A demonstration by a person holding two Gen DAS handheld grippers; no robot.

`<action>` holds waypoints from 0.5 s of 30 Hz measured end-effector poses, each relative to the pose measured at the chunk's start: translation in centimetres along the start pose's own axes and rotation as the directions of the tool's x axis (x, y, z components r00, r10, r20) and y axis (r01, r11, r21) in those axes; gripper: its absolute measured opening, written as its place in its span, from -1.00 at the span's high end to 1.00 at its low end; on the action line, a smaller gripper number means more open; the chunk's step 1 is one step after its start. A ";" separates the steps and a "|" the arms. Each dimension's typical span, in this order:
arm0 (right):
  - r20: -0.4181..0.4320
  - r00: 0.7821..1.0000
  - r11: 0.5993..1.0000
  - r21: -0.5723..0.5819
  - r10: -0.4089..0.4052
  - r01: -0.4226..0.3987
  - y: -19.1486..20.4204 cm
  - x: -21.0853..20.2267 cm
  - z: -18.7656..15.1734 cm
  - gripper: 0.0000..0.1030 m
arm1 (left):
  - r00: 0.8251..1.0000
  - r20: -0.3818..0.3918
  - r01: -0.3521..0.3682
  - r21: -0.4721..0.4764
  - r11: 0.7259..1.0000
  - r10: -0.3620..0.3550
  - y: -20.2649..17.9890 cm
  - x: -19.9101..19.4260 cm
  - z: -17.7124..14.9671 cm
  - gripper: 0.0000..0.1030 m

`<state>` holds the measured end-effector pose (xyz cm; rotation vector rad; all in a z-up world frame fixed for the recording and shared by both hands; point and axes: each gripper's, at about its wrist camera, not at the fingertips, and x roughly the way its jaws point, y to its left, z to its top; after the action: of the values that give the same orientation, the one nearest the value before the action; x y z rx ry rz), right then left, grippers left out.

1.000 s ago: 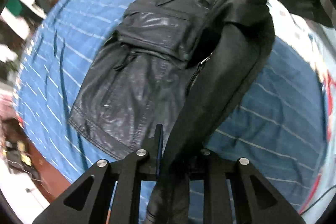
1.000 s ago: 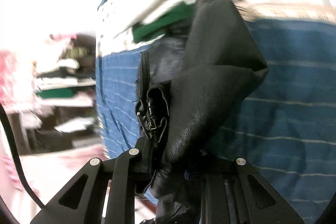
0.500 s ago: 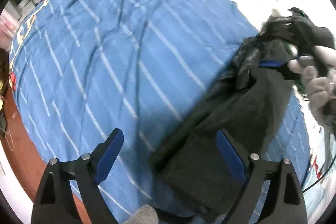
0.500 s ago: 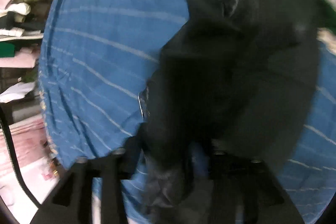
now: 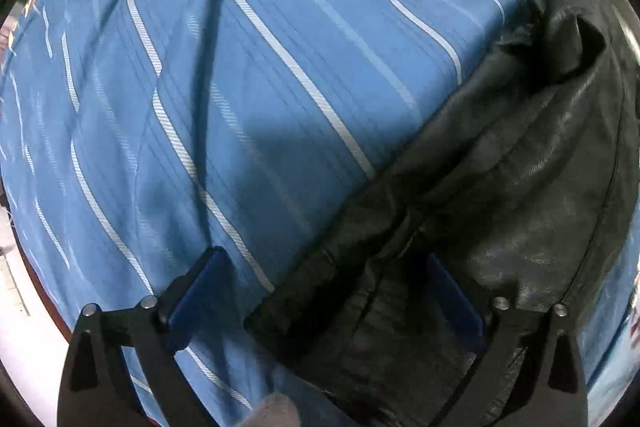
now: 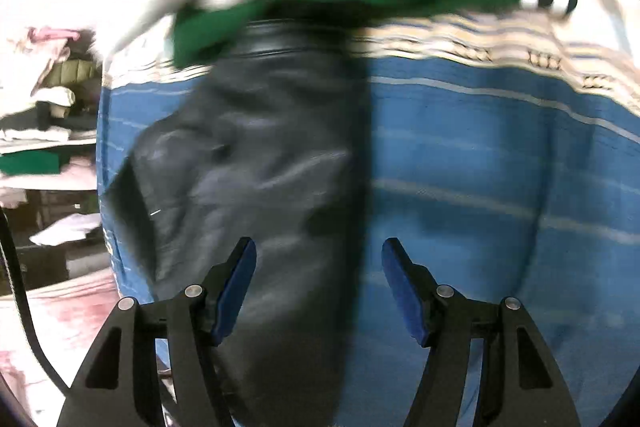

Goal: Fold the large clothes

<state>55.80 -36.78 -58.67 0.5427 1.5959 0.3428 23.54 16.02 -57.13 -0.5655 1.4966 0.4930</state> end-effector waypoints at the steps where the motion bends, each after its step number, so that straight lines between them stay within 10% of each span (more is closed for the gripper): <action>1: -0.013 0.999 0.999 0.008 0.043 -0.043 -1.1 0.8 0.7 -0.30 | 1.000 -0.003 0.005 0.001 1.000 -0.005 0.1 0.0 0.0 -1.00; 6: -0.017 0.964 0.964 0.025 0.265 -0.265 -1.8 5.5 3.1 -0.37 | 1.000 0.004 -0.002 -0.027 1.000 0.002 1.5 -1.1 -0.1 -1.00; 11: 0.034 0.973 0.973 -0.009 0.230 -0.230 -1.0 3.7 2.0 0.69 | 0.996 0.073 -0.033 -0.179 0.983 0.047 5.7 -5.7 -2.0 -1.00; 15: 0.123 0.956 0.957 0.079 0.267 -0.278 -2.2 -0.6 -1.3 0.79 | 0.992 0.092 -0.062 -0.238 0.969 0.086 8.9 -8.6 -4.5 -1.00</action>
<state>54.27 -38.81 -59.12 0.8462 1.4360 0.4365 14.21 20.49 -48.92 -0.6601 1.3749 0.7537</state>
